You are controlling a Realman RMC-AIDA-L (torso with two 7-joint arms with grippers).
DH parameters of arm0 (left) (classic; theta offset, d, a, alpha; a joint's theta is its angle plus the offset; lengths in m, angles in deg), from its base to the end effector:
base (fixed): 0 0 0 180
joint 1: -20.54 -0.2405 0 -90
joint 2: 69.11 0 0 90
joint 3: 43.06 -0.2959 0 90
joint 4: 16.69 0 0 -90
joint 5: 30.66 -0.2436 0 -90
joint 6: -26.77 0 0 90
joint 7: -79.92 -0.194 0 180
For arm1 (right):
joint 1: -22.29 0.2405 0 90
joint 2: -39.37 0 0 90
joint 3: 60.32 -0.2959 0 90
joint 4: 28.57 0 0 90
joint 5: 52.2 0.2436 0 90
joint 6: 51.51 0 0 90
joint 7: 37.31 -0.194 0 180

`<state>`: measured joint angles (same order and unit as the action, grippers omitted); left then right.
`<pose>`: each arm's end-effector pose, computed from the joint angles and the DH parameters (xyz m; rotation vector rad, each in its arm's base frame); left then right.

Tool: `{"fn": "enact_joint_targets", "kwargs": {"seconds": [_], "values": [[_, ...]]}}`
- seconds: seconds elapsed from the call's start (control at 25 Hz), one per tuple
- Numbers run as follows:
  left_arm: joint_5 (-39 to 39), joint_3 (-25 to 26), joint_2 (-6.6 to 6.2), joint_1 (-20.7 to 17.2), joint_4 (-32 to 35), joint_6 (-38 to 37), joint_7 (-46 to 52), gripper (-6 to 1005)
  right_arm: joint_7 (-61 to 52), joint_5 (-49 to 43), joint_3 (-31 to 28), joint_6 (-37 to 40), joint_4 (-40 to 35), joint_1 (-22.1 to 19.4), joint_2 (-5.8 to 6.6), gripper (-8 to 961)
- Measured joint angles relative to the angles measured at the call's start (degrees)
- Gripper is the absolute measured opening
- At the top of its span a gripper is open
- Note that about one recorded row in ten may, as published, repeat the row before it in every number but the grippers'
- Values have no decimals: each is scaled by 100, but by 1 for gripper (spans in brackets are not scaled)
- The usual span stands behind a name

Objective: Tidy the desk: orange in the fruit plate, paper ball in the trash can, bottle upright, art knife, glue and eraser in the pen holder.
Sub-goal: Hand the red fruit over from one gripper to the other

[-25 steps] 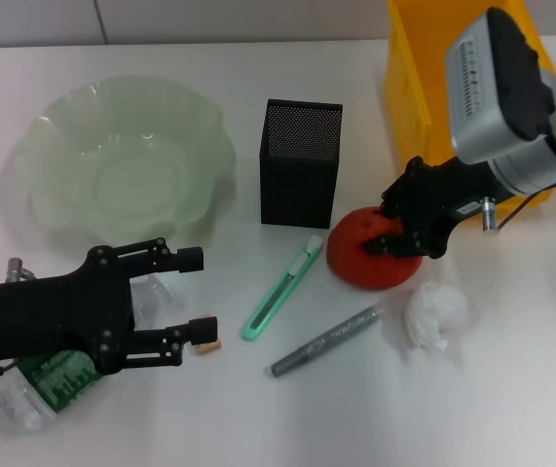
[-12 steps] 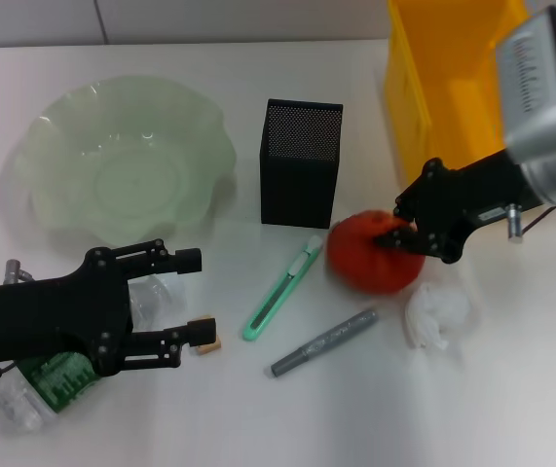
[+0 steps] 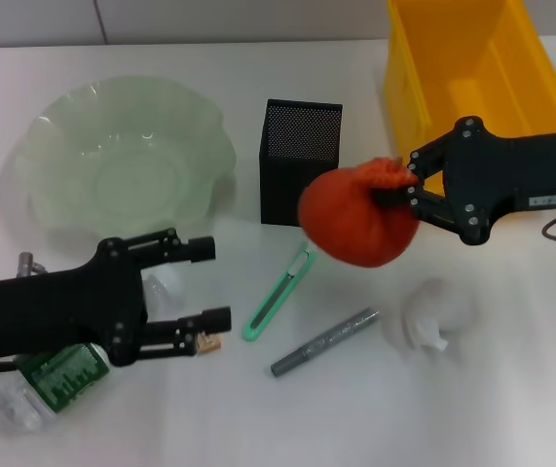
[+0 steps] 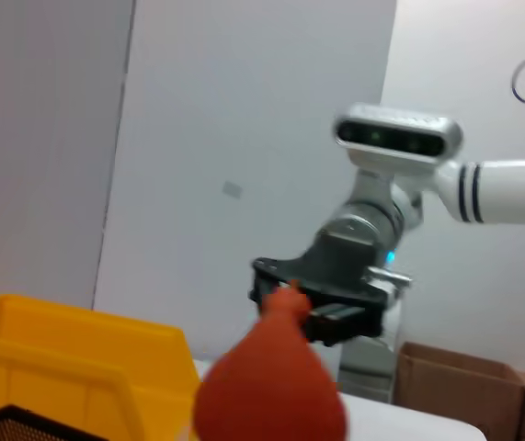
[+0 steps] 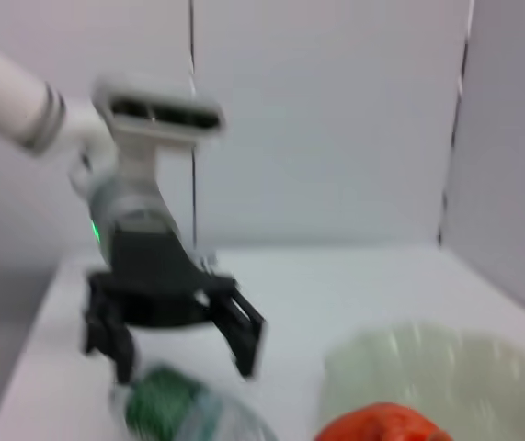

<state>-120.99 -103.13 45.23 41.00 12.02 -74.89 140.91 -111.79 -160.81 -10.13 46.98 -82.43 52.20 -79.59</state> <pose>-0.2986 0.3025 -0.0614 -2.8109 -0.3575 -1.0622 0.2257 0.3860 -0.0333 -2.8928 0.0258 0.6774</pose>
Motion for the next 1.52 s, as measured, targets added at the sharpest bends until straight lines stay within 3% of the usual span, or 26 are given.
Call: {"fn": "enact_joint_targets", "kwargs": {"seconds": [0.16,0.36,0.8,1.52], "values": [[-19,176,109,15,13,29,-86,784,578,454,-2,51,633,-67,-3,35],[-4,202,144,110,8,50,-162,784,1175,625,-5,8,1562,130,-3,34],[4,220,259,206,8,305,-184,784,1753,668,41,-92,2620,523,-35,47],[-27,197,359,330,12,724,-225,784,1837,676,43,-243,2911,634,-57,70]]}}
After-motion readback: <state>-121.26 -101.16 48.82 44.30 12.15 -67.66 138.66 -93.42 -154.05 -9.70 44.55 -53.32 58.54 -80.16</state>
